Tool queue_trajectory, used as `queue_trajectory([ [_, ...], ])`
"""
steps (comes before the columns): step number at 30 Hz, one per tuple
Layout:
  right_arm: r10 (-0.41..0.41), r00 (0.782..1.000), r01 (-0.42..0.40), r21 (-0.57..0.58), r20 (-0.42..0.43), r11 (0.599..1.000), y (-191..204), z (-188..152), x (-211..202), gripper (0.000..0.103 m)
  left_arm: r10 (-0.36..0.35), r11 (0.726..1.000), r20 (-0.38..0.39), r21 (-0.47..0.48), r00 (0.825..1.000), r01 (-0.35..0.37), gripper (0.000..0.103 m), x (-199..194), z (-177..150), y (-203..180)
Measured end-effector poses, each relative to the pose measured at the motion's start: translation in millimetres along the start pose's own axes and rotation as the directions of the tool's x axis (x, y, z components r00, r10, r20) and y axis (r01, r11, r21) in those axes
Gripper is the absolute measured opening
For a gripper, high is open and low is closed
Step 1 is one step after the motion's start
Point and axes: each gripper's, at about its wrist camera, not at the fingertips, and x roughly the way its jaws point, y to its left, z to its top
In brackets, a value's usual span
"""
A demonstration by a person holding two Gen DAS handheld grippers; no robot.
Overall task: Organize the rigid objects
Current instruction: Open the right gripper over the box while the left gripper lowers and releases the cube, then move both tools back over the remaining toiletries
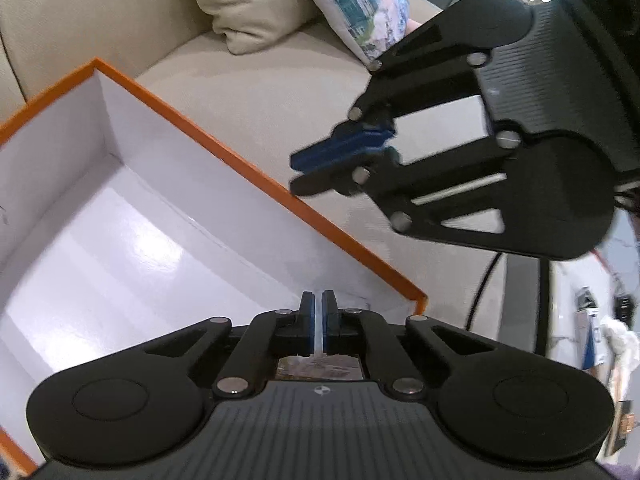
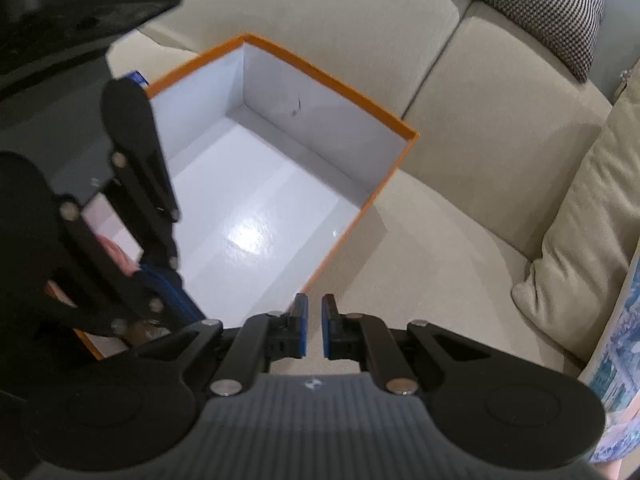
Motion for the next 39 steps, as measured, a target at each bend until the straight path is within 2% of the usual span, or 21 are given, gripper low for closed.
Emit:
queue_trajectory([
  [3, 0.047, 0.999, -0.046, -0.032, 0.016, 0.998, 5, 3, -11, 0.008, 0.047, 0.998, -0.013, 0.04, 0.999, -0.046, 0.003, -9, -3, -4],
  [6, 0.124, 0.992, -0.126, -0.097, -0.027, 0.987, 18, 7, -13, 0.01, 0.116, 0.993, -0.008, 0.038, 0.993, -0.115, 0.005, -19, -13, -1],
  [7, 0.146, 0.988, -0.15, -0.106, -0.046, 0.983, 23, 9, -11, 0.013, 0.131, 0.991, 0.0, 0.023, 0.991, -0.131, 0.005, -25, -17, 2],
  [9, 0.208, 0.974, -0.218, -0.111, -0.094, 0.97, 33, 12, -6, 0.033, 0.154, 0.988, 0.021, -0.006, 0.988, -0.154, 0.005, -35, -25, 7],
  [11, 0.238, 0.963, -0.253, -0.125, -0.127, 0.959, 44, 14, -2, 0.036, 0.177, 0.984, 0.043, -0.029, 0.983, -0.176, 0.005, -45, -33, 11],
  [14, 0.226, 0.957, -0.256, -0.167, -0.181, 0.952, 61, 17, 10, 0.034, 0.188, 0.981, 0.073, -0.066, 0.979, -0.183, 0.005, -57, -43, 16],
  [17, 0.215, 0.948, -0.261, -0.187, -0.237, 0.947, 67, 20, 23, 0.023, 0.186, 0.98, 0.1, -0.086, 0.977, -0.178, 0.006, -67, -50, 18],
  [19, 0.197, 0.943, -0.256, -0.206, -0.269, 0.945, 68, 21, 28, 0.021, 0.182, 0.98, 0.115, -0.097, 0.977, -0.171, 0.006, -71, -53, 19],
  [20, 0.197, 0.94, -0.258, -0.207, -0.277, 0.944, 66, 22, 27, 0.016, 0.178, 0.981, 0.123, -0.101, 0.976, -0.166, 0.006, -74, -56, 20],
  [21, 0.196, 0.937, -0.26, -0.201, -0.291, 0.944, 63, 24, 26, 0.007, 0.175, 0.981, 0.129, -0.105, 0.976, -0.163, 0.006, -73, -57, 20],
  [22, 0.184, 0.935, -0.252, -0.201, -0.304, 0.947, 61, 26, 25, 0.005, 0.172, 0.981, 0.135, -0.108, 0.976, -0.158, 0.006, -75, -59, 21],
  [25, 0.146, 0.929, -0.224, -0.205, -0.339, 0.953, 53, 26, 27, 0.005, 0.161, 0.982, 0.15, -0.12, 0.975, -0.144, 0.006, -78, -65, 24],
  [27, 0.161, 0.919, -0.243, -0.194, -0.36, 0.95, 52, 27, 30, 0.005, 0.161, 0.981, 0.156, -0.13, 0.975, -0.141, 0.006, -78, -67, 26],
  [32, 0.116, 0.899, -0.251, -0.28, -0.422, 0.927, 67, 28, 40, 0.005, 0.159, 0.98, 0.166, -0.147, 0.973, -0.135, 0.006, -83, -75, 30],
  [36, 0.031, 0.859, -0.255, -0.375, -0.51, 0.891, 79, 18, 56, 0.005, 0.155, 0.979, 0.18, -0.16, 0.971, -0.126, 0.006, -87, -80, 33],
  [38, 0.044, 0.858, -0.268, -0.374, -0.511, 0.888, 79, 20, 56, 0.005, 0.152, 0.979, 0.187, -0.164, 0.97, -0.122, 0.006, -90, -82, 33],
  [39, 0.053, 0.865, -0.264, -0.363, -0.499, 0.894, 77, 24, 54, 0.005, 0.151, 0.979, 0.189, -0.167, 0.97, -0.119, 0.006, -91, -84, 34],
])
